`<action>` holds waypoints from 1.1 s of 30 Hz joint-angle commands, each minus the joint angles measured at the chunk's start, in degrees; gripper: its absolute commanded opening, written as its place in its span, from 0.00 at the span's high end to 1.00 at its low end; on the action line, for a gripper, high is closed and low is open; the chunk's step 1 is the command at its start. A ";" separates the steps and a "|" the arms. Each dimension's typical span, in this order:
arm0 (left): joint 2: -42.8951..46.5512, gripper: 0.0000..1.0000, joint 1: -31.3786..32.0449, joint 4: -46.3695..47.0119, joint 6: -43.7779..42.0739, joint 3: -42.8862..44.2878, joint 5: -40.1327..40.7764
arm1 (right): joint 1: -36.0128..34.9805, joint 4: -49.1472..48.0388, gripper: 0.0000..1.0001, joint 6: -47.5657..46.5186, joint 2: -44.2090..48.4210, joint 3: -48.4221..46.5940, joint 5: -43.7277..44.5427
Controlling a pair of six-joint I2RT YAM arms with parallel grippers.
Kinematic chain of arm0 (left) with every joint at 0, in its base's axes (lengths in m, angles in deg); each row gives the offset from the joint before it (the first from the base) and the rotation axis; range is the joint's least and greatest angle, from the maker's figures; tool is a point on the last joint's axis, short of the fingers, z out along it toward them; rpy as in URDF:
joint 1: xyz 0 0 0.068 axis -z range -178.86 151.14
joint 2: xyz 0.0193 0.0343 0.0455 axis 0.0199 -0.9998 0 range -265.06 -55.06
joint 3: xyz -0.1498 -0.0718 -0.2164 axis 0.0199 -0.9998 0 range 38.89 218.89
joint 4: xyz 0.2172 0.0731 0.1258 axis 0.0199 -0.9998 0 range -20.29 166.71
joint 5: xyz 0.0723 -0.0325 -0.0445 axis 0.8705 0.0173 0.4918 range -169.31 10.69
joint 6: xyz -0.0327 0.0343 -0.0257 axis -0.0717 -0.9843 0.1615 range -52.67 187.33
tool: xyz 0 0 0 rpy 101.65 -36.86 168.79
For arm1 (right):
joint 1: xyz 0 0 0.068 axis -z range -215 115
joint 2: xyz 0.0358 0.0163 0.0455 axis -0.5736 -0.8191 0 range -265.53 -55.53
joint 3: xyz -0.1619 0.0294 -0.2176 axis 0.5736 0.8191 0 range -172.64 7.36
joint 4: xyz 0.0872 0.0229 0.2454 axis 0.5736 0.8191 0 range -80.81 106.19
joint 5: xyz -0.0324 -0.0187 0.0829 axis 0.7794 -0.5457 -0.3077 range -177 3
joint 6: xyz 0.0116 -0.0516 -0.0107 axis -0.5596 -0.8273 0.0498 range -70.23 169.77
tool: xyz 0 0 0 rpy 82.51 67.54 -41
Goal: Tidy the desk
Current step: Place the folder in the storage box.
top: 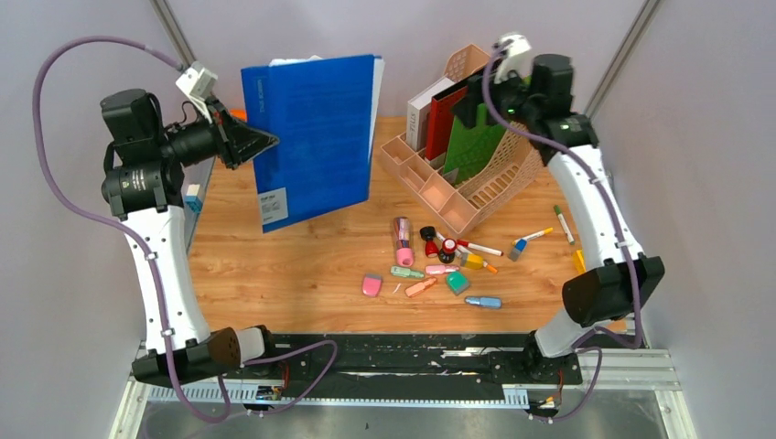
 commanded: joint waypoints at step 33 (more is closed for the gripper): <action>-41.00 1.00 51.51 37.56 13.74 39.06 38.31 | 39.01 -13.80 0.23 20.58 -18.29 -2.73 -35.16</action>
